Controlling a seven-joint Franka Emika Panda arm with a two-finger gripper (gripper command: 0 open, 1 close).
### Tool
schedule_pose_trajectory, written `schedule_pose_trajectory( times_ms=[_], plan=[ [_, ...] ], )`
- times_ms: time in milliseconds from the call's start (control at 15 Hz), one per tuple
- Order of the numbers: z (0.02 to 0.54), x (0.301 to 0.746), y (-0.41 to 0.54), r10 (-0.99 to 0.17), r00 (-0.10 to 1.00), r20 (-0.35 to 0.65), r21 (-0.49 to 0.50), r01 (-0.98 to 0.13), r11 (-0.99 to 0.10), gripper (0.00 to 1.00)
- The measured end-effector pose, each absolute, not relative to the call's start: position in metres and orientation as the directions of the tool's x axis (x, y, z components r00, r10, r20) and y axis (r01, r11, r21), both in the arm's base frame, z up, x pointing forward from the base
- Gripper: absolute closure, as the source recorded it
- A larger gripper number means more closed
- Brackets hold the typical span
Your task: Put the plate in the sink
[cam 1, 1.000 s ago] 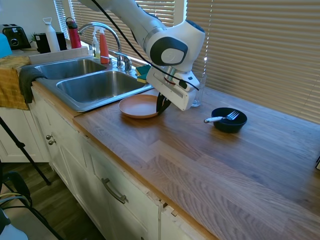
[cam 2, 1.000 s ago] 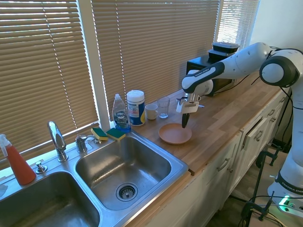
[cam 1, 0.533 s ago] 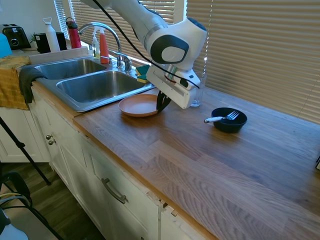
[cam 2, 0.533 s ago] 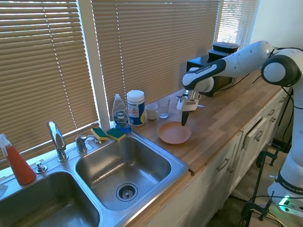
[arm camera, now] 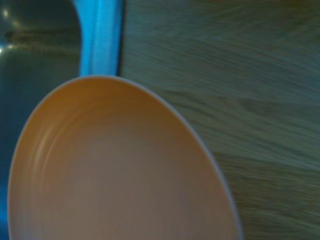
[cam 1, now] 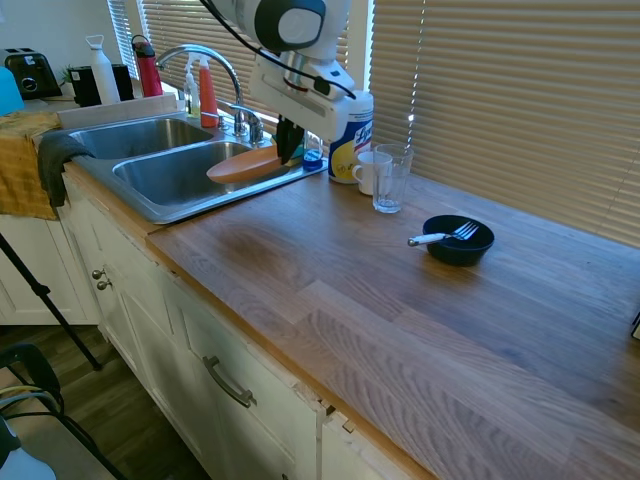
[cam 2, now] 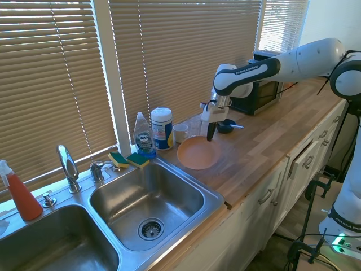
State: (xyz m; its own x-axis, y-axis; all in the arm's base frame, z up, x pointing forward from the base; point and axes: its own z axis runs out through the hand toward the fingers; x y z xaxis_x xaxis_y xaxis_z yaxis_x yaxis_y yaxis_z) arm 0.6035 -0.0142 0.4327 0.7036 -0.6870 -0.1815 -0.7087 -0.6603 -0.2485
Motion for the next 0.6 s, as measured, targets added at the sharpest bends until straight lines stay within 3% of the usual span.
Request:
schedule_pose_trajectory(
  times_ms=[267, 600],
  plan=[
    [0.431, 0.627, 0.098, -0.662, 0.733, -0.156, -0.19, -0.68, -0.708, 1.0],
    [0.392, 0.67, 0.205, -0.646, 0.751, -0.136, -0.108, -0.66, -0.744, 1.0]
  ],
)
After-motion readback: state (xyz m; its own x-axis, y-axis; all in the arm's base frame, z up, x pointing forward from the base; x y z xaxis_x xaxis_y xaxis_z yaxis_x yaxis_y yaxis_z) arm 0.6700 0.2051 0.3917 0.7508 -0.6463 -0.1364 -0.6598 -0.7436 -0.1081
